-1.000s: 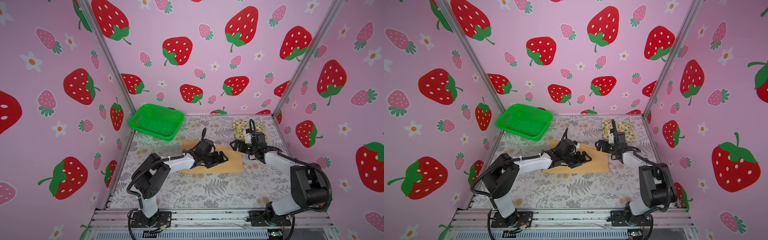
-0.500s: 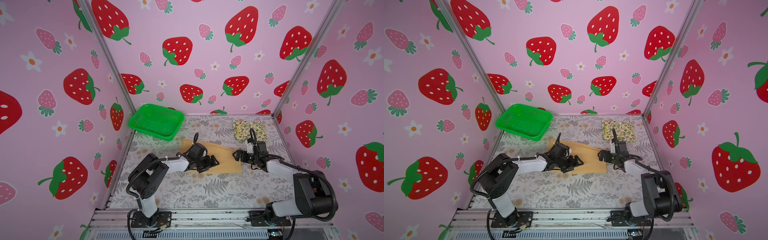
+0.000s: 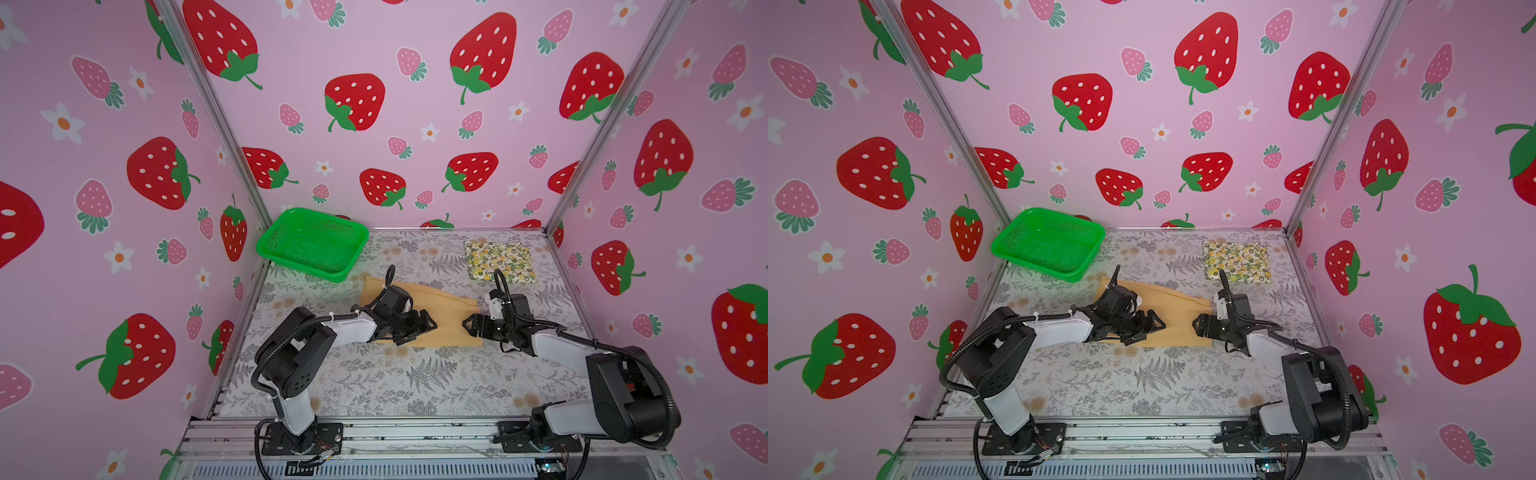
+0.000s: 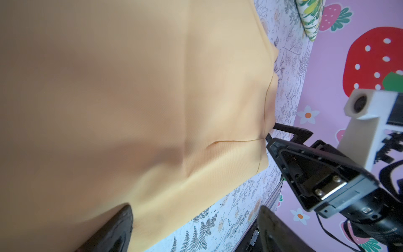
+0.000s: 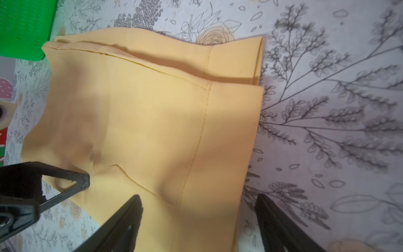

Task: Fold and stack skirts
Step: Smooth out the skirt at the center of the table, then fold the skirt at the center of the table.

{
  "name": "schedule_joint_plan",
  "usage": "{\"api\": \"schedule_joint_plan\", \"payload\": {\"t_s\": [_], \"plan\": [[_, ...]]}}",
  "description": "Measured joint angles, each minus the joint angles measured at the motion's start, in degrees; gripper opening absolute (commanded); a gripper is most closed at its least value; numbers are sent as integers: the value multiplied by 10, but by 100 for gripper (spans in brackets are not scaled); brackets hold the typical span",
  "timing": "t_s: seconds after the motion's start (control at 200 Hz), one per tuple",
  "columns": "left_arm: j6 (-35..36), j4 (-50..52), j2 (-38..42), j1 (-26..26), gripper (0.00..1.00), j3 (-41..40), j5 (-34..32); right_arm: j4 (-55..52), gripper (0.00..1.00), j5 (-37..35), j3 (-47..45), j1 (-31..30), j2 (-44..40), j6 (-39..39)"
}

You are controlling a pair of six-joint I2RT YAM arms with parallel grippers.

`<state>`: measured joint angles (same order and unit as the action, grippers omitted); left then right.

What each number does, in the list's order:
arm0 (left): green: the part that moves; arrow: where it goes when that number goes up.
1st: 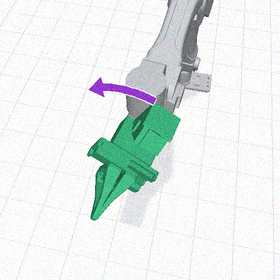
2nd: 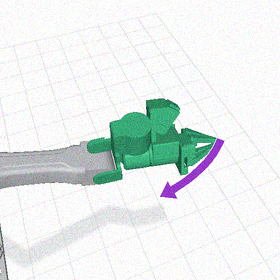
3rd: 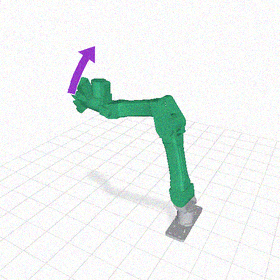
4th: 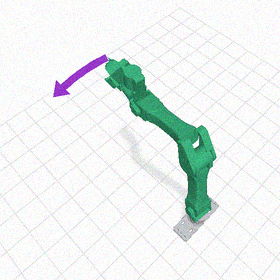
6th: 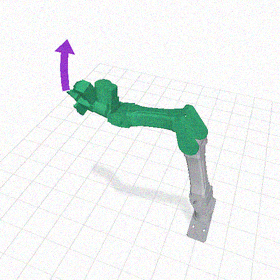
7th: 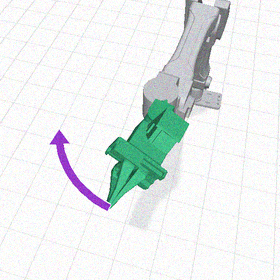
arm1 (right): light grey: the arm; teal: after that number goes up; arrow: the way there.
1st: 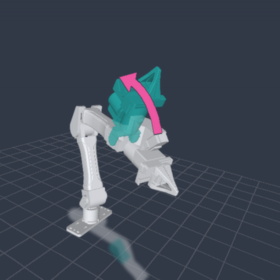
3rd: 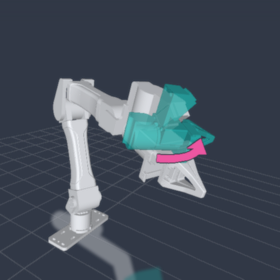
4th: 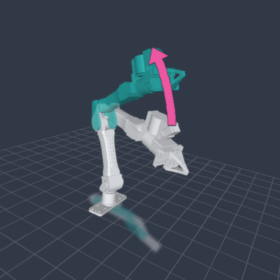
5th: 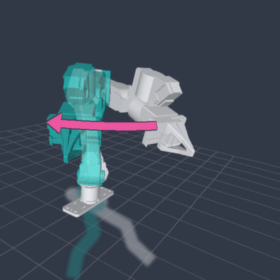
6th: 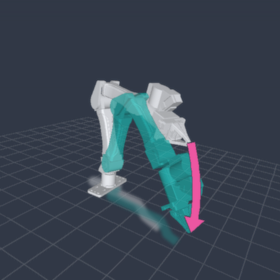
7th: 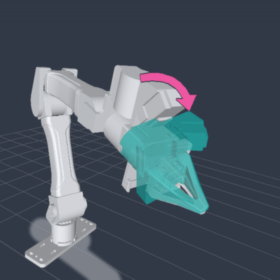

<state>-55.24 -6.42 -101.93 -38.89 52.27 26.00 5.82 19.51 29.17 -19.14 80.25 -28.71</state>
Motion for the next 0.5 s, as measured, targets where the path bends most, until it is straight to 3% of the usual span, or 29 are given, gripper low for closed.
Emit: {"api": "schedule_joint_plan", "payload": {"t_s": [0.285,0.375,0.5], "plan": [[2,2,-2,0,91,2,1,71,74,-5,0,-14,38,-8],[2,3,-3,0,91,4,2,84,65,-9,-1,-15,45,-14],[2,4,-6,0,90,7,2,96,44,-16,-9,-15,48,-21]]}}
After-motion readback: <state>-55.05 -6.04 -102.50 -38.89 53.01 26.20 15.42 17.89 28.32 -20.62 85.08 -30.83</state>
